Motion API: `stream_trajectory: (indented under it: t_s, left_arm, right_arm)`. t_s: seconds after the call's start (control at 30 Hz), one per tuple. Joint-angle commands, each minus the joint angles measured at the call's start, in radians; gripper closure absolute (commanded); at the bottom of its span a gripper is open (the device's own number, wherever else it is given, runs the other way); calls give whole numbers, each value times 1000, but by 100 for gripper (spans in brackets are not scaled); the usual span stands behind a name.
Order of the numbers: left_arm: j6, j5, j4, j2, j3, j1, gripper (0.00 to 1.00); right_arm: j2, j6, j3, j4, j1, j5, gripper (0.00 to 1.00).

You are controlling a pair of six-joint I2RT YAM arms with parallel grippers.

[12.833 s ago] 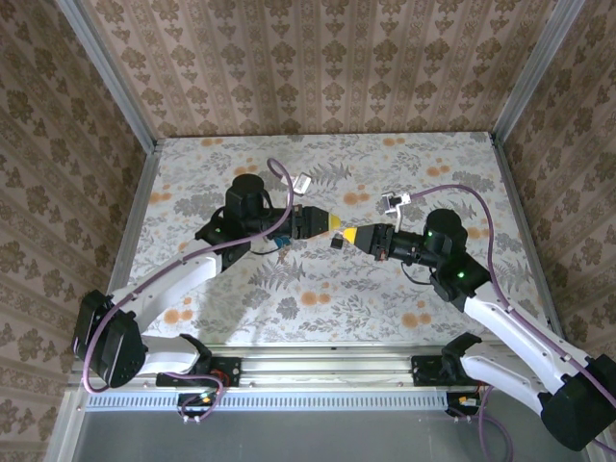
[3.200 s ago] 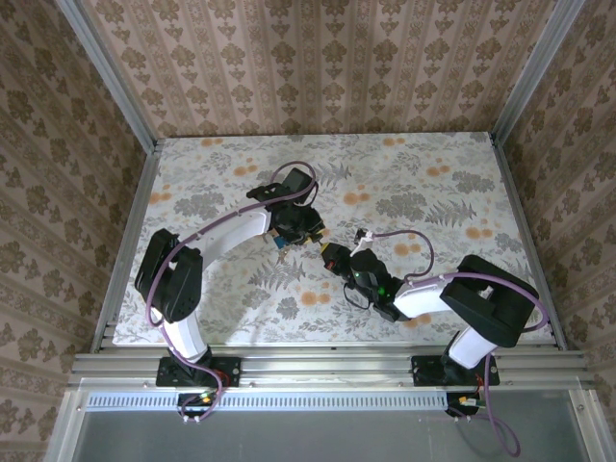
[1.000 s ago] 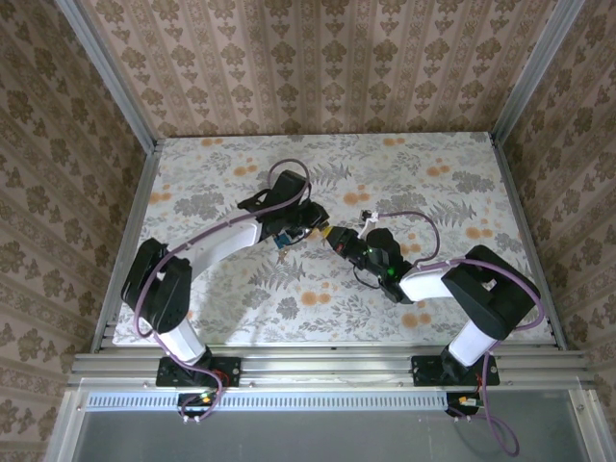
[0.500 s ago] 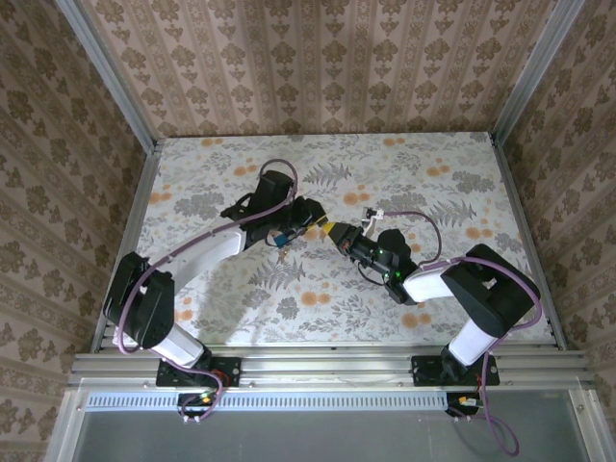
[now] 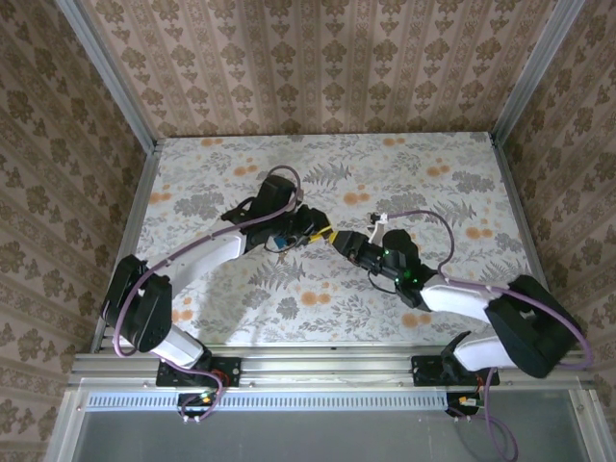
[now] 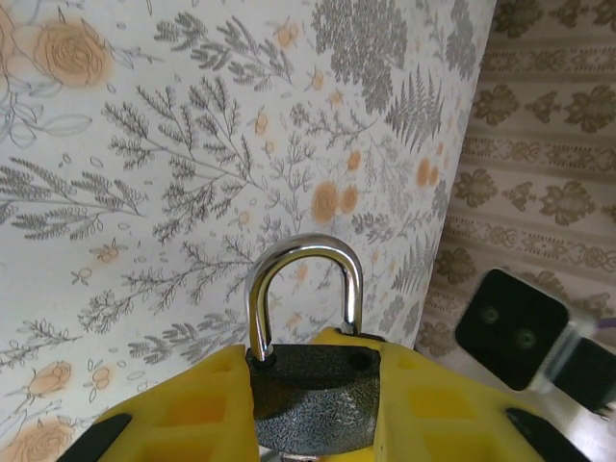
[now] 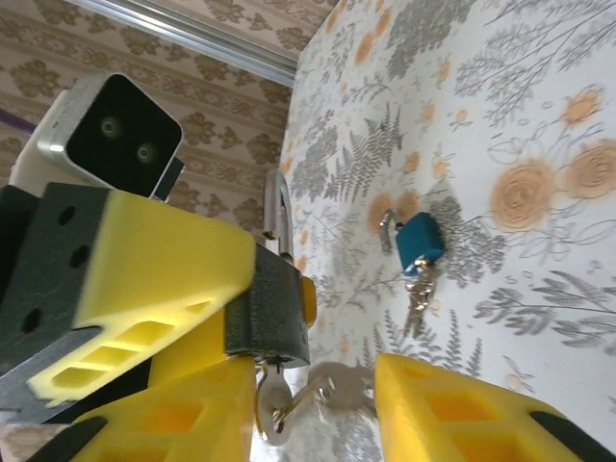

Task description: Unlock with the key

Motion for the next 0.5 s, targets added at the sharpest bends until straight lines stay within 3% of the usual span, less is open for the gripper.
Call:
stream_trajectory:
  t_s: [0.0, 0.2, 0.47]
  left_arm:
    - [-3, 38, -38, -4, 25, -7, 89]
    - [-6, 29, -58, 21, 36, -23, 88]
    - [-13, 8, -100, 66, 76, -54, 86]
  right_arm:
    - [-119, -144, -16, -245, 5, 105, 57]
    - [-279, -231, -45, -391, 8, 167, 47]
    - [-298, -260, -78, -348, 33, 174, 44]
